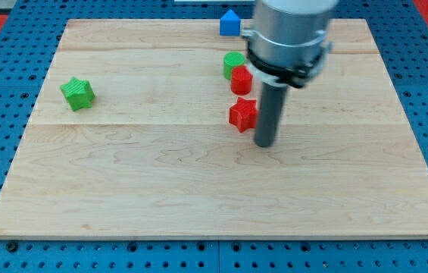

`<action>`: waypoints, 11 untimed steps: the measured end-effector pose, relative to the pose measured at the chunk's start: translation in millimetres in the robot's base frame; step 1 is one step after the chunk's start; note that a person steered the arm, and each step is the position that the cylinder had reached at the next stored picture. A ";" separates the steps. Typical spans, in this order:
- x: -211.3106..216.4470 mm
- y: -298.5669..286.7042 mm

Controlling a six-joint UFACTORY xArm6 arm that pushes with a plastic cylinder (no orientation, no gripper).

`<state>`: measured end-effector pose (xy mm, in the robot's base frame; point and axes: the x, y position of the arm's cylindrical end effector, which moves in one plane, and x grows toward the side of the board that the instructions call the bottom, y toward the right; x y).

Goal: Move yellow heart near to the red circle

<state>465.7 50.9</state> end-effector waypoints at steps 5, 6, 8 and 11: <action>-149.1 113.1; -163.7 186.1; -240.9 175.4; -127.5 50.3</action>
